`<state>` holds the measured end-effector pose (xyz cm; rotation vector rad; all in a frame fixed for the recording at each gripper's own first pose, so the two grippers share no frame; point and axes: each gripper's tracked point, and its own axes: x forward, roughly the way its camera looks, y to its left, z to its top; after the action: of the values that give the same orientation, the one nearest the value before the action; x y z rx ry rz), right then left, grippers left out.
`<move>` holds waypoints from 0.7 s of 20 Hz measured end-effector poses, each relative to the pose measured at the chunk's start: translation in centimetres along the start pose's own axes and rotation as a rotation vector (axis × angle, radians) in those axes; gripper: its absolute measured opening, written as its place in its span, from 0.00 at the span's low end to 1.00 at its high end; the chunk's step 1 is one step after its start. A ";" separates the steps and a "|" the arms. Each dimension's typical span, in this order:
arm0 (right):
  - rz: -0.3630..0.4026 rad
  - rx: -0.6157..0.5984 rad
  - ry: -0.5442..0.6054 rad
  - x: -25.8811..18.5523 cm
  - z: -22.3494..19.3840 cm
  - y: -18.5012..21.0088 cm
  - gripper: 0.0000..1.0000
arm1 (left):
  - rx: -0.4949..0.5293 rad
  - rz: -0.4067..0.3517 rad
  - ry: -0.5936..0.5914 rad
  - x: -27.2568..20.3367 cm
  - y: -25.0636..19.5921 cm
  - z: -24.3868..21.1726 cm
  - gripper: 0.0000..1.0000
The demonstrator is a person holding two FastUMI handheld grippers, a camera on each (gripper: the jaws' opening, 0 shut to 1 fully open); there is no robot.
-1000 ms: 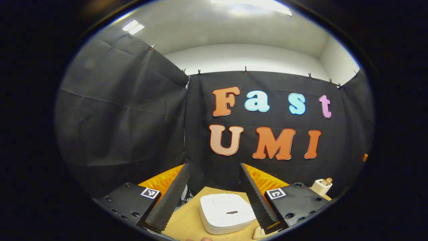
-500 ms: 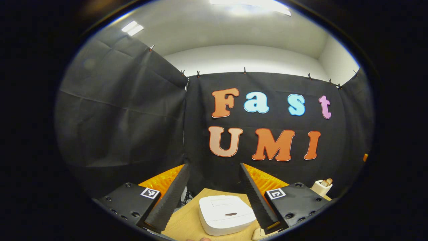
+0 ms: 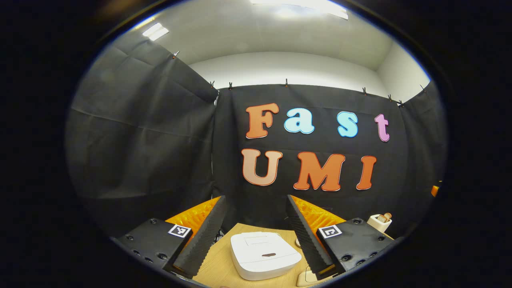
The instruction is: Close the left gripper, press the button to open the rice cooker; take a wooden spoon from the chopstick holder with the right hand, scoop a spoonful of rice and pour it into the rice cooker, then put the wooden spoon back into the chopstick holder.
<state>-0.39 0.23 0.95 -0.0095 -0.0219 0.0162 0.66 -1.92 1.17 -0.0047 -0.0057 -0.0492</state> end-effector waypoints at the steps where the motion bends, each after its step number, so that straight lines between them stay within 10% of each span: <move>1: -0.001 0.001 -0.002 0.0 0.1 -0.1 0.95 | 0.001 -0.005 0.001 0.0 -0.2 0.0 0.97; 6: -0.001 -0.003 -0.012 0.2 0.2 0.0 0.95 | 0.034 -0.010 0.019 0.3 -0.4 -0.3 0.91; 9: 0.005 -0.005 -0.003 0.4 -0.2 0.3 0.95 | 0.052 -0.007 0.038 0.4 -0.5 -0.5 0.45; 14: 0.018 -0.013 0.003 0.8 -0.3 1.1 0.95 | 0.084 -0.081 0.077 1.0 -1.9 -1.2 0.41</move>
<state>0.37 1.29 0.62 -0.0229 -0.0186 0.0343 1.53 -3.89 0.00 0.0809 0.0694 -0.1302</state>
